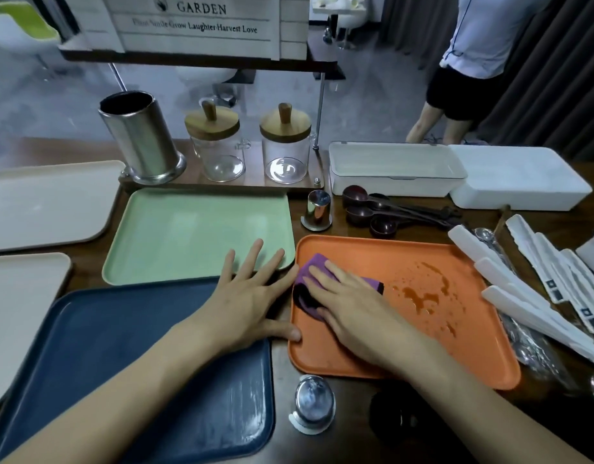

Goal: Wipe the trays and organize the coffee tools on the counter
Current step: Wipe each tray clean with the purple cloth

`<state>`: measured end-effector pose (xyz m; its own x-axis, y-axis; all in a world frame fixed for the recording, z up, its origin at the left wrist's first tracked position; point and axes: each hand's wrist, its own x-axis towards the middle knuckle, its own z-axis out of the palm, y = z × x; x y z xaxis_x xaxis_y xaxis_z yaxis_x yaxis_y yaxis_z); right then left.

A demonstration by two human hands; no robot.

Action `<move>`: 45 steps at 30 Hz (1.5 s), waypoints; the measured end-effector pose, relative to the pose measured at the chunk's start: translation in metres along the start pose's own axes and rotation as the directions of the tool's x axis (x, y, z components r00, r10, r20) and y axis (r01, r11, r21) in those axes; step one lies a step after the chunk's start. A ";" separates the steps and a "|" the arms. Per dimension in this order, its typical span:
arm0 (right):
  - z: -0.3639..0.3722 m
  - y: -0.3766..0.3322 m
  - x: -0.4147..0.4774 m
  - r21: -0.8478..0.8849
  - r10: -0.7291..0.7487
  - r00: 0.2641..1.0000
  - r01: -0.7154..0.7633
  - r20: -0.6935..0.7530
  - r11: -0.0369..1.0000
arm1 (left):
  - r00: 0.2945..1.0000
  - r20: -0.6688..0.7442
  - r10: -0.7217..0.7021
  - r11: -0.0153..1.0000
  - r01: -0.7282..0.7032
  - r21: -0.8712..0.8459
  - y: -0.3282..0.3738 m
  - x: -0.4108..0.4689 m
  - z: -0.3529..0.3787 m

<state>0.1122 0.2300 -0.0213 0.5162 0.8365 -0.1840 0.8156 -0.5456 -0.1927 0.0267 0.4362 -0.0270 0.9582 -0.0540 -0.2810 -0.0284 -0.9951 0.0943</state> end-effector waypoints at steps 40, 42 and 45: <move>-0.009 0.041 -0.093 0.261 -0.043 0.981 -0.008 0.188 0.965 | 0.949 0.279 -0.145 0.989 0.134 0.058 0.019 0.000 -0.024; -0.010 0.049 -0.106 0.264 0.012 0.981 -0.063 0.192 0.962 | 0.947 0.285 -0.145 0.989 0.129 0.076 0.020 0.000 -0.024; -0.008 0.054 -0.118 0.262 0.071 0.980 -0.119 0.186 0.958 | 0.952 0.276 -0.132 0.990 0.115 0.075 0.019 0.000 -0.023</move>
<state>0.0975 0.1016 -0.0022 0.5152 0.7715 -0.3732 0.6509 -0.6355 -0.4153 0.0324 0.4194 -0.0032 0.8377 0.0570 -0.5432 0.0610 -0.9981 -0.0107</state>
